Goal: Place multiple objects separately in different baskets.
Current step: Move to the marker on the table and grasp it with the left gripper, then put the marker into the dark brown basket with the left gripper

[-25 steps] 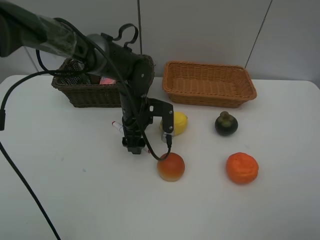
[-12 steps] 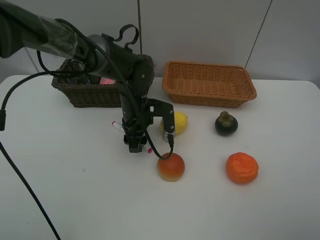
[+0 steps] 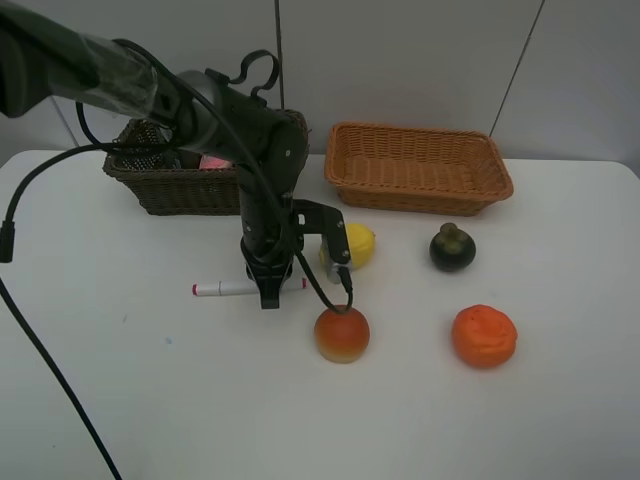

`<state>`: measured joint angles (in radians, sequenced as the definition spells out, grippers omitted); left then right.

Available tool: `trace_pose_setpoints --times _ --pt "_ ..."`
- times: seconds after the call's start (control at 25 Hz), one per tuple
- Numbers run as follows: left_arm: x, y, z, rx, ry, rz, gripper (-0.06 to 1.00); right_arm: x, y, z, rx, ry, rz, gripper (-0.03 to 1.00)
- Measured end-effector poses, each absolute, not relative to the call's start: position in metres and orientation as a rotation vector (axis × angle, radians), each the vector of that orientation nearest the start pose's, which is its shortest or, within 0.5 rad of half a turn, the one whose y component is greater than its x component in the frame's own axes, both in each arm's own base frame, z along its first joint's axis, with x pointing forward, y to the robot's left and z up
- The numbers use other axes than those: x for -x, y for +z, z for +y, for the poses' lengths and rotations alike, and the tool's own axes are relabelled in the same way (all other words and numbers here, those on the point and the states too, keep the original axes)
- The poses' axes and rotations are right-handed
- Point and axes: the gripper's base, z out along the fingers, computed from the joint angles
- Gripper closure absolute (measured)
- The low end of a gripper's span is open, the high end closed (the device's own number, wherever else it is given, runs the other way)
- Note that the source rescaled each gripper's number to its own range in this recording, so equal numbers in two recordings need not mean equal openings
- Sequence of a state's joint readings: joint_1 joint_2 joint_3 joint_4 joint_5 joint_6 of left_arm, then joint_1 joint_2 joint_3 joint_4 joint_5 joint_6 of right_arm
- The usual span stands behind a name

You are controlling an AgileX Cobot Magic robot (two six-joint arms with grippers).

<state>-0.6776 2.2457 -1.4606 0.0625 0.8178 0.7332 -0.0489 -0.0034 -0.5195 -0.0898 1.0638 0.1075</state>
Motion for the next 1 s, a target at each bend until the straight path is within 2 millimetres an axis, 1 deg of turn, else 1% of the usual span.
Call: trace_pose_setpoints --times 0.12,0.2,0.24,0.28,0.32,0.48,0.52,0.6,0.68,0.8,0.88,1.0 --pt "-0.328 0.09 -0.26 -2.008 0.051 2.397 0.94 0.008 0.283 -0.007 -0.163 -0.07 2.015 -0.03" --pt "-0.33 0.104 -0.264 -1.968 0.015 2.416 0.94 0.008 0.283 -0.007 -0.163 -0.07 2.015 -0.03" --pt "-0.331 0.115 -0.267 -1.932 -0.011 2.416 0.94 0.008 0.283 -0.007 -0.163 -0.07 2.015 -0.03" --pt "-0.333 0.128 -0.271 -1.892 -0.043 2.407 0.94 0.008 0.283 -0.007 -0.163 -0.07 2.015 -0.03" --pt "-0.334 0.145 -0.274 -1.845 -0.08 2.386 0.94 0.008 0.283 -0.007 -0.163 -0.07 2.015 -0.03" --pt "-0.336 0.218 -0.281 -1.664 -0.2 2.232 0.94 0.008 0.283 -0.007 -0.163 -0.07 2.015 -0.03" --pt "-0.338 0.236 -0.279 -1.611 -0.212 2.182 0.94 0.008 0.283 -0.007 -0.163 -0.07 2.015 -0.03" --pt "-0.349 0.265 -0.269 -1.47 -0.213 2.092 0.94 0.008 0.283 -0.007 -0.163 -0.07 2.015 -0.03" --pt "-0.367 0.284 -0.249 -1.33 -0.171 2.027 0.94 0.008 0.283 -0.007 -0.163 -0.07 2.015 -0.03" --pt "-0.398 0.294 -0.218 -1.144 -0.096 1.965 0.94 0.008 0.283 -0.007 -0.163 -0.07 2.015 -0.03" --pt "-0.419 0.293 -0.199 -1.02 -0.045 1.914 0.94 0.008 0.283 -0.007 -0.163 -0.07 2.015 -0.03" --pt "-0.449 0.275 -0.177 -0.829 -0.02 1.885 0.94 0.008 0.283 -0.007 -0.163 -0.07 2.015 -0.03"
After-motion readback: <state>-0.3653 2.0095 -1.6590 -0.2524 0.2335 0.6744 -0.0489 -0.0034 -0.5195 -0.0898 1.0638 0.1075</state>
